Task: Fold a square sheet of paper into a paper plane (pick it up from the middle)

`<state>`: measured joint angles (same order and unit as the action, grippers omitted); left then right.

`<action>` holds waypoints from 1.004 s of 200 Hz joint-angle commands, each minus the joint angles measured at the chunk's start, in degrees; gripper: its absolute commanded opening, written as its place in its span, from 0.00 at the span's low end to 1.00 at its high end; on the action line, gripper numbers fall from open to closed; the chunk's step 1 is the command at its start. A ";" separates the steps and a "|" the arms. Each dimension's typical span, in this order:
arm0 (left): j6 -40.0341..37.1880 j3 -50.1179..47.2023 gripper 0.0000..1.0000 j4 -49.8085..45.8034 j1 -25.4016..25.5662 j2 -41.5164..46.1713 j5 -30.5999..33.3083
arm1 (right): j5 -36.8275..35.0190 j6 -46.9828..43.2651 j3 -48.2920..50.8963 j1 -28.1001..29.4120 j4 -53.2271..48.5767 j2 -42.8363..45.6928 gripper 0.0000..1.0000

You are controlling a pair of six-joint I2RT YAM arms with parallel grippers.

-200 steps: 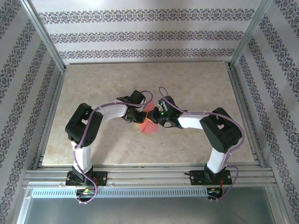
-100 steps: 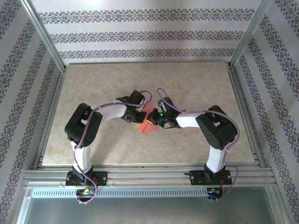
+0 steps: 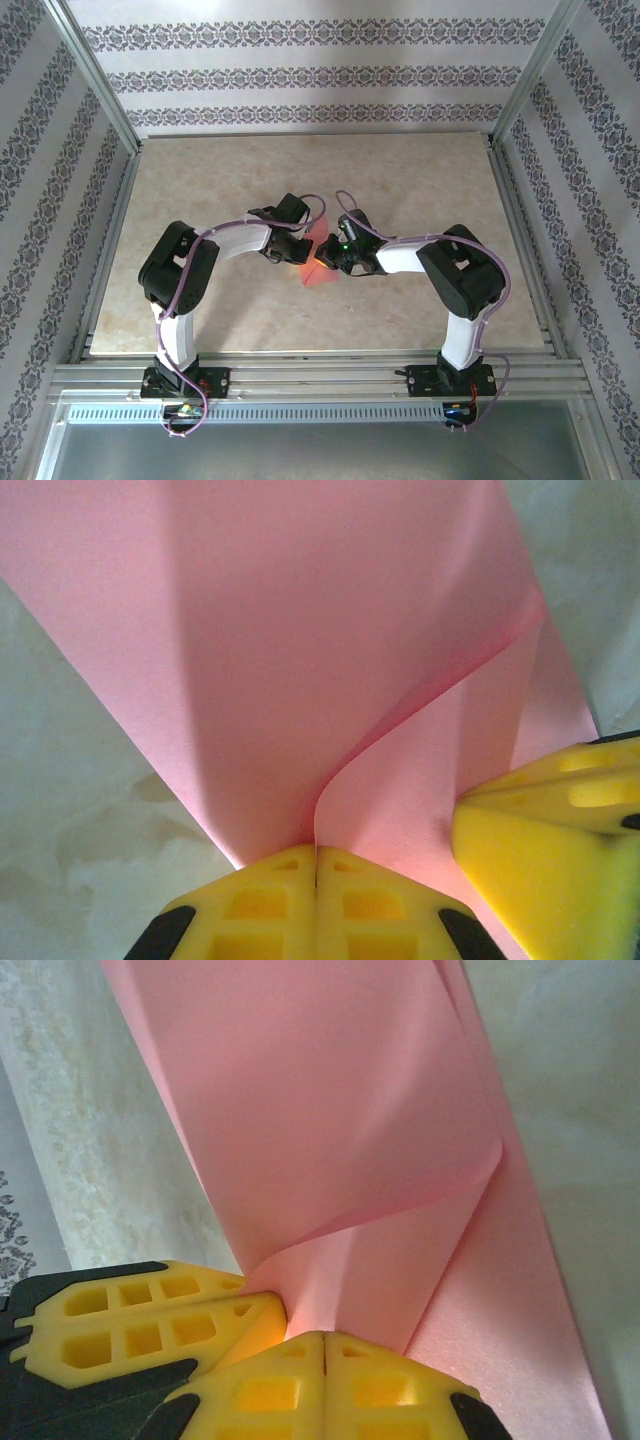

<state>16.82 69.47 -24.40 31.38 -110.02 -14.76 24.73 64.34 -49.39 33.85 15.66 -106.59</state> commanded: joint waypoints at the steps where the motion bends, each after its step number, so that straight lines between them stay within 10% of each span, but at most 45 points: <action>1: 0.50 -1.45 0.01 -2.23 -1.21 0.33 1.49 | -0.30 0.19 0.08 -0.46 -0.98 -0.77 0.06; 201: -0.12 -1.35 0.01 -2.67 -1.40 0.17 0.80 | -0.77 0.08 1.16 -0.89 -2.84 0.85 0.06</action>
<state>16.80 69.32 -24.38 31.35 -109.91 -14.74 24.69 64.55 -49.06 33.80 14.39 -107.18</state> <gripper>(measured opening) 0.063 0.065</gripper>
